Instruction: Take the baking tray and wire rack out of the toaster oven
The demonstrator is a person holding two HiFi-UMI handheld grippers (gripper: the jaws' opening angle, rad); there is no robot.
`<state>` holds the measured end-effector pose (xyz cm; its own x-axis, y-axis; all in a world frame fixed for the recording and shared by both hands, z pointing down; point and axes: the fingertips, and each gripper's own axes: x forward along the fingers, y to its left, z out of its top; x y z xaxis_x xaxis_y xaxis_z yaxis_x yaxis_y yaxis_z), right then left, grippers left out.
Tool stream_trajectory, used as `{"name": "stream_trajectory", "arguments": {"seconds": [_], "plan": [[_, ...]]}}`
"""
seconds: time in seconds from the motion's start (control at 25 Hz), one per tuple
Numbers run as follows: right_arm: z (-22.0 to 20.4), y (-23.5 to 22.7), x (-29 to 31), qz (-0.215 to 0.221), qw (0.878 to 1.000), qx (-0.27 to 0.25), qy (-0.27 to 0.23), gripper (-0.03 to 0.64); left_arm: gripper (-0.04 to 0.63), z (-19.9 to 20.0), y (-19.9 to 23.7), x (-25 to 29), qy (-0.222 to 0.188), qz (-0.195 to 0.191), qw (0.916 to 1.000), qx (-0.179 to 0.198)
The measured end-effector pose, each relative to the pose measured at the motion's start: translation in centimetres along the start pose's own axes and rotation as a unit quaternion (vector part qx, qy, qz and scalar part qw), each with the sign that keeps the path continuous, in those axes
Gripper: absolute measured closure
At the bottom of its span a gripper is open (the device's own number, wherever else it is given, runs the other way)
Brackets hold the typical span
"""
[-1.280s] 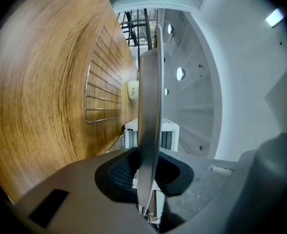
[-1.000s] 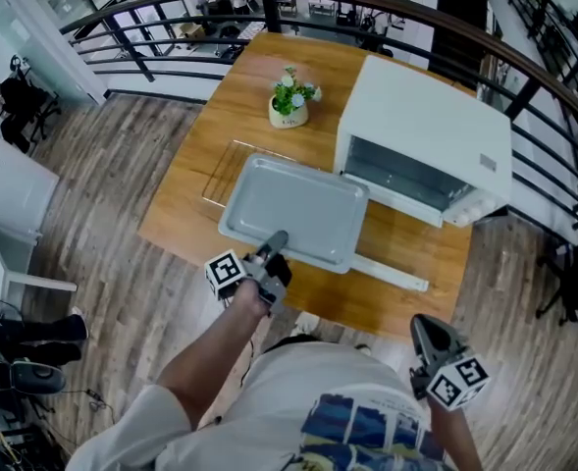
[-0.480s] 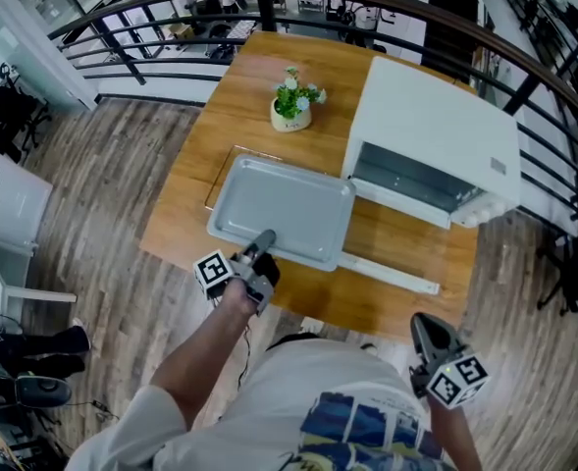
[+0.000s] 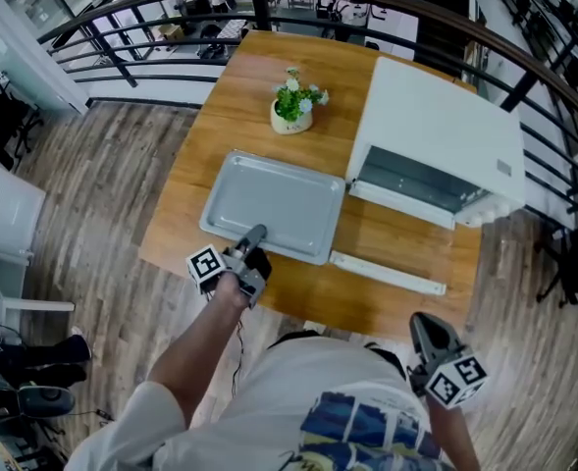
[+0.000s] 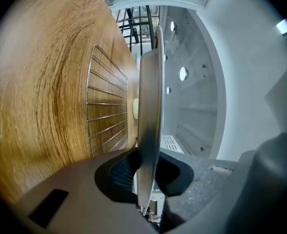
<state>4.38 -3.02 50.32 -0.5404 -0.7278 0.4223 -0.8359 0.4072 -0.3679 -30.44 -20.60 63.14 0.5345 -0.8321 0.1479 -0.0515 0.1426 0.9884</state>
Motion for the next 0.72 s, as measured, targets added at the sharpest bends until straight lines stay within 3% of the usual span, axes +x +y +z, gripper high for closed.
{"name": "stream_trajectory", "arguments": {"seconds": [0.72], "plan": [[0.1, 0.5, 0.4, -0.028, 1.0, 0.001, 0.001, 0.615, 0.526, 4.5, 4.0, 2.4, 0.01, 0.035, 0.9993, 0.007]]}}
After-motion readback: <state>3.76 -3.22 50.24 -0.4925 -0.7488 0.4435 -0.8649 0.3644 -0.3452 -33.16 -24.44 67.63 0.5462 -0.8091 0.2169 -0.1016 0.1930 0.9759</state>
